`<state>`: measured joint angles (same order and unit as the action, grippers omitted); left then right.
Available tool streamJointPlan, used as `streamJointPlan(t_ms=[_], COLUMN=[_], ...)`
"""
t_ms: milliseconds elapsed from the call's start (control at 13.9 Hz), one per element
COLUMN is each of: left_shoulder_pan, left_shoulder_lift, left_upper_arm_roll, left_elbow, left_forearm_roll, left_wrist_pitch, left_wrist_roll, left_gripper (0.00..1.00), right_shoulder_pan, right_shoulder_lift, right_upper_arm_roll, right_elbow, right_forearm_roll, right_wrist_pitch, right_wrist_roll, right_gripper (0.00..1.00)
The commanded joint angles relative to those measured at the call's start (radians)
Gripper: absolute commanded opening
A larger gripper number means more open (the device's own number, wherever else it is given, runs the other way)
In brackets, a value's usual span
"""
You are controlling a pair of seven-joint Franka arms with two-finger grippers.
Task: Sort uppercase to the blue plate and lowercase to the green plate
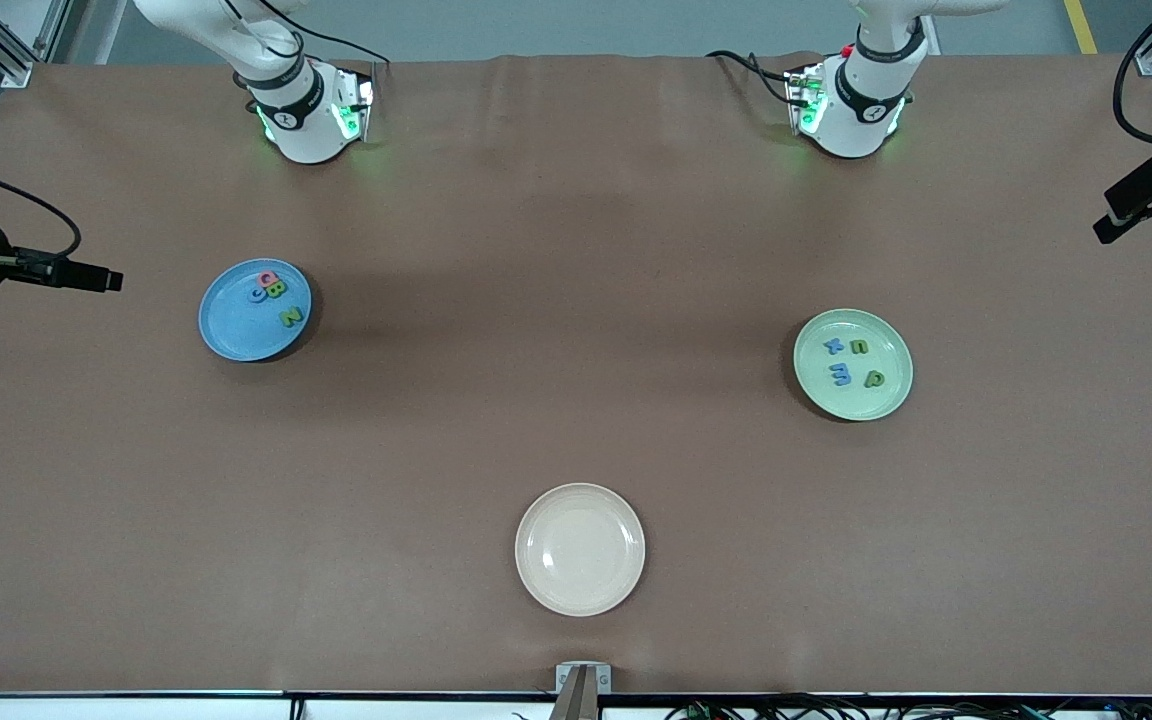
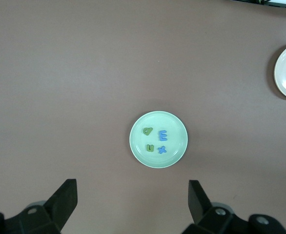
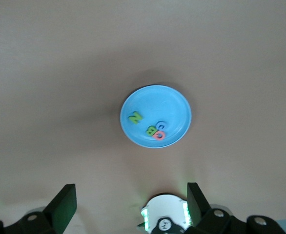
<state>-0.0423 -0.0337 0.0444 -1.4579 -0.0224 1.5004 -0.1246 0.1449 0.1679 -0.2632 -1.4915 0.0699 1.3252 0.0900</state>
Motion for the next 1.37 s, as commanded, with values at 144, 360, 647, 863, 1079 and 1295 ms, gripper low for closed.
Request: streamJointPlan(t_ms=[144,360,647,863,1079,1295], left_shoulder_pan=[-0.013,-0.007,-0.004,0.002,0.001,0.002], left_shoulder_lift=[-0.015,-0.009,-0.009,-0.009,-0.009,-0.009], left_upper_arm_roll=[0.008,0.006,0.006,0.005,0.006,0.006], left_elbow=[-0.030,-0.030,-0.030,-0.030,-0.030,-0.030], left_forearm_roll=[0.016,0.016,0.009,0.007,0.007,0.007], left_wrist_pitch=[0.020,0.020,0.020,0.020,0.020,0.020], left_wrist_roll=[0.003,0.017,0.017,0.019,0.017,0.017], left_gripper=[1.00,1.00,1.00,1.00,1.00,1.00], right_shoulder_pan=[-0.139,-0.168,-0.206,-0.194,-0.174,-0.149], right_shoulder_lift=[-0.044,-0.047,-0.050,-0.047,-0.045,-0.044], right_upper_arm_roll=[0.168,0.180,0.225,0.226,0.228,0.226], right_elbow=[-0.033,-0.036,-0.039,-0.030,-0.021,-0.007], right_forearm_roll=[-0.058,-0.058,-0.061,-0.084,-0.084,-0.082], right_wrist_pitch=[0.025,0.026,0.031,0.031,0.020,0.020], right_wrist_roll=[0.017,0.001,-0.001,0.001,0.007,0.017], right_gripper=[1.00,1.00,1.00,1.00,1.00,1.00])
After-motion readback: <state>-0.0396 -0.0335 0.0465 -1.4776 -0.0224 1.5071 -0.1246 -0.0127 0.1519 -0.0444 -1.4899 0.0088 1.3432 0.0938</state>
